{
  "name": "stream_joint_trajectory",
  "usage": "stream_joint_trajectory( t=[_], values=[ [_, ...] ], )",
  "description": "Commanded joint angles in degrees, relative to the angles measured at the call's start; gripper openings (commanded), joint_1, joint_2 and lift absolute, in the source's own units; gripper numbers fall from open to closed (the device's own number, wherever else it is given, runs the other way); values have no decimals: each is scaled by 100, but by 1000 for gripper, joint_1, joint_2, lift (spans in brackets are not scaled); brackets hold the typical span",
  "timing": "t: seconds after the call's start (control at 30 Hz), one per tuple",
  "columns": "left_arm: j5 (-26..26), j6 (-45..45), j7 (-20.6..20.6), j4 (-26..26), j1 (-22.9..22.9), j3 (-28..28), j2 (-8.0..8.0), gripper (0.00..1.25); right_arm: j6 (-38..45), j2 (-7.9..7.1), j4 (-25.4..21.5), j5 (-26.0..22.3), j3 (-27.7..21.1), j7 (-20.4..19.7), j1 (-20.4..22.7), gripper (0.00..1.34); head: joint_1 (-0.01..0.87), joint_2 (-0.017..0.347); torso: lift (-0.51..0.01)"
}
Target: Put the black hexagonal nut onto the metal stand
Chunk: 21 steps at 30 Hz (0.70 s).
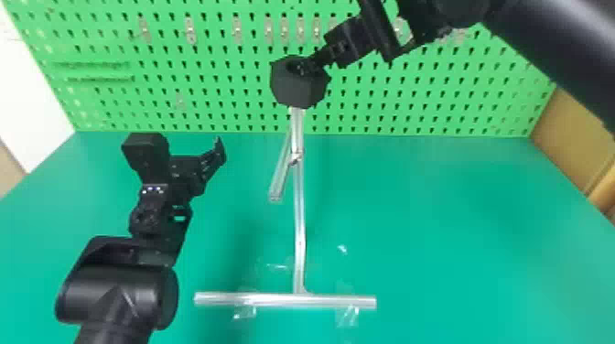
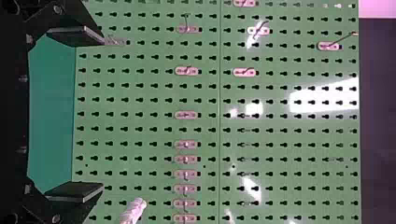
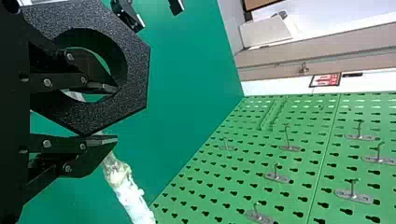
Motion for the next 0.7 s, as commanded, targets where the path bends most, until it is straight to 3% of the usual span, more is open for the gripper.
stream_joint_trajectory(
  t=[0.0,0.67],
  values=[
    [0,0,0,-3,9,2,-5,1069,-46,1,29,-29,30,0,29,290,693,81,-1],
    [9,0,0,-3,0,2,-5,1066,-284,-8,152,-170,145,97,117,291,693,81,-1]
  ],
)
